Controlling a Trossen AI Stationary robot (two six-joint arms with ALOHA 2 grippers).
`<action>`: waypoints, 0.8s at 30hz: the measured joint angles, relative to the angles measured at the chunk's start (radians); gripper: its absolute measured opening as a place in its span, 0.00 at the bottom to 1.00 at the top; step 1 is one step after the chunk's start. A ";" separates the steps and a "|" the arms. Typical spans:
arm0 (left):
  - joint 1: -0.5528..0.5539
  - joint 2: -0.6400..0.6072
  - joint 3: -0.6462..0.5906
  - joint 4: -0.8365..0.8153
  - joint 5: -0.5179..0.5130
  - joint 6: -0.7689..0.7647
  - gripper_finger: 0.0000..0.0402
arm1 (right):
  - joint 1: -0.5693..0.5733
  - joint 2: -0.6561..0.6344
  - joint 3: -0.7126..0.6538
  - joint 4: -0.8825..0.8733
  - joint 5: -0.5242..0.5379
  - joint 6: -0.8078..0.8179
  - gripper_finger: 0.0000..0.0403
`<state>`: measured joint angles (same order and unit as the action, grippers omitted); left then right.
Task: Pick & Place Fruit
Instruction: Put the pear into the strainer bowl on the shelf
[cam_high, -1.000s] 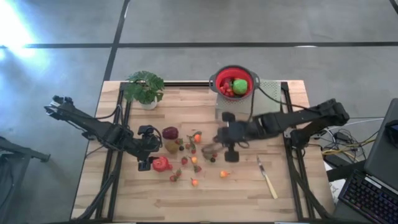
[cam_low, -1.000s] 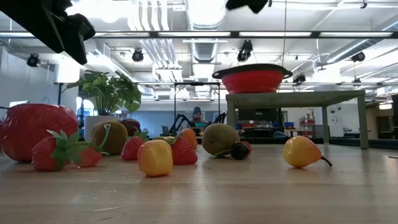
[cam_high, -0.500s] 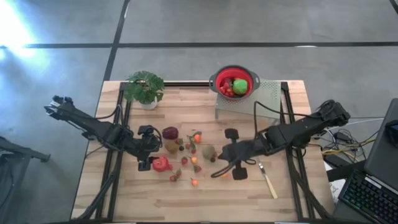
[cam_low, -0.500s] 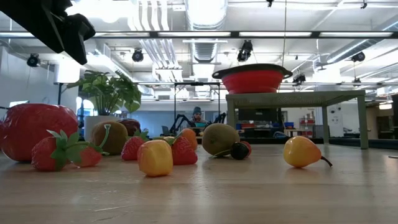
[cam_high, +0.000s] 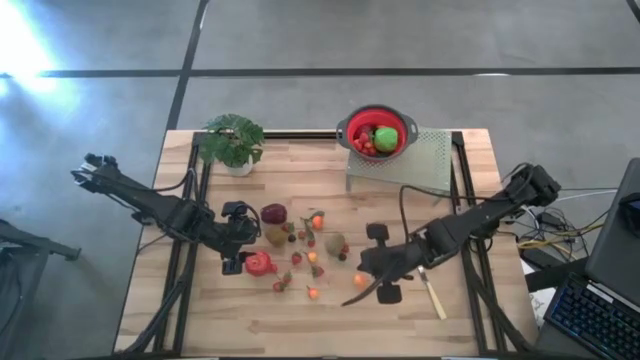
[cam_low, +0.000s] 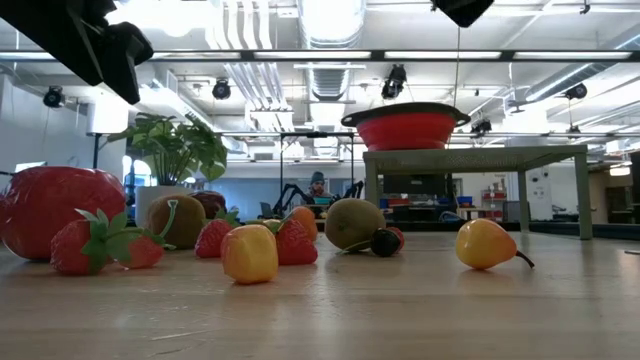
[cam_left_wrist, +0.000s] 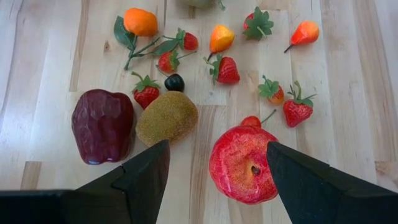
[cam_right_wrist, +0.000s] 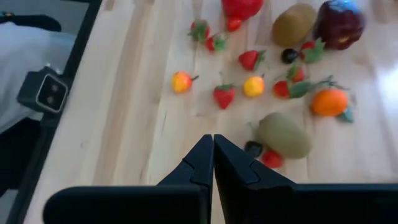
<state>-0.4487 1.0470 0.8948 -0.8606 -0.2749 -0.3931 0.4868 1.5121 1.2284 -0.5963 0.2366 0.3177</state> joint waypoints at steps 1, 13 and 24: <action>0.000 0.000 0.000 0.001 0.000 0.000 0.68 | 0.002 0.002 -0.010 0.000 -0.001 0.007 0.02; 0.000 0.000 0.000 0.000 0.000 0.000 0.68 | 0.007 0.075 -0.069 0.012 -0.006 0.057 0.21; 0.000 0.000 0.000 0.001 0.000 0.000 0.68 | 0.006 0.148 -0.076 0.031 -0.052 0.128 0.40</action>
<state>-0.4486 1.0470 0.8948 -0.8600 -0.2752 -0.3931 0.4931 1.6599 1.1519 -0.5650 0.1843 0.4461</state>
